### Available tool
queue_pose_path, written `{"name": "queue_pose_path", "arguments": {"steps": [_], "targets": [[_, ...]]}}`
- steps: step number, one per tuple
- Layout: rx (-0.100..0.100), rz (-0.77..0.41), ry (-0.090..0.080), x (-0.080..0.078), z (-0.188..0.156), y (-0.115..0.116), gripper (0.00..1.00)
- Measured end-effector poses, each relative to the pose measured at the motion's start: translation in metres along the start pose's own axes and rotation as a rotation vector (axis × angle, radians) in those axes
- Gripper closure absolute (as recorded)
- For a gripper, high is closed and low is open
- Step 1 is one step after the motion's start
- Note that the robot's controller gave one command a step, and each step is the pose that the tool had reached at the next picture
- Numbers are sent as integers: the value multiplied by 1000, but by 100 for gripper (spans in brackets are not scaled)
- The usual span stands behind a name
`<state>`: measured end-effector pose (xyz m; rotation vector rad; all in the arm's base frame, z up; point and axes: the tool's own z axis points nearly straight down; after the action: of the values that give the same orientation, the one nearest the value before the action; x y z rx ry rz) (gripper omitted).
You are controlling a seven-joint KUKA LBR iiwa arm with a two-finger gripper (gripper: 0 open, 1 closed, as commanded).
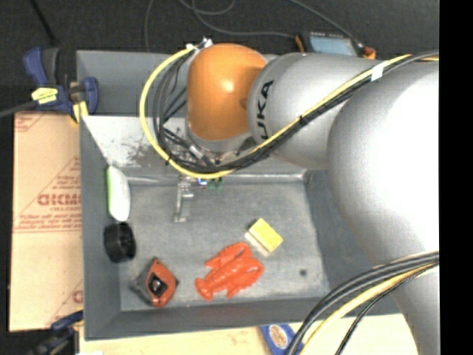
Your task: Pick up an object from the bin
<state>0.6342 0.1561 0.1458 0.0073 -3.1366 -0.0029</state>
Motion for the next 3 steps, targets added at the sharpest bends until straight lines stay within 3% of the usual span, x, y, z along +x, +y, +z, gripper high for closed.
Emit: {"name": "queue_pose_path", "arguments": {"steps": [1,2,3], "targets": [[-1,2,-8,-2,-5,0,0],[4,-57,-2,0,-42,0,0],[3,-78,-4,0,-57,1,0]]}}
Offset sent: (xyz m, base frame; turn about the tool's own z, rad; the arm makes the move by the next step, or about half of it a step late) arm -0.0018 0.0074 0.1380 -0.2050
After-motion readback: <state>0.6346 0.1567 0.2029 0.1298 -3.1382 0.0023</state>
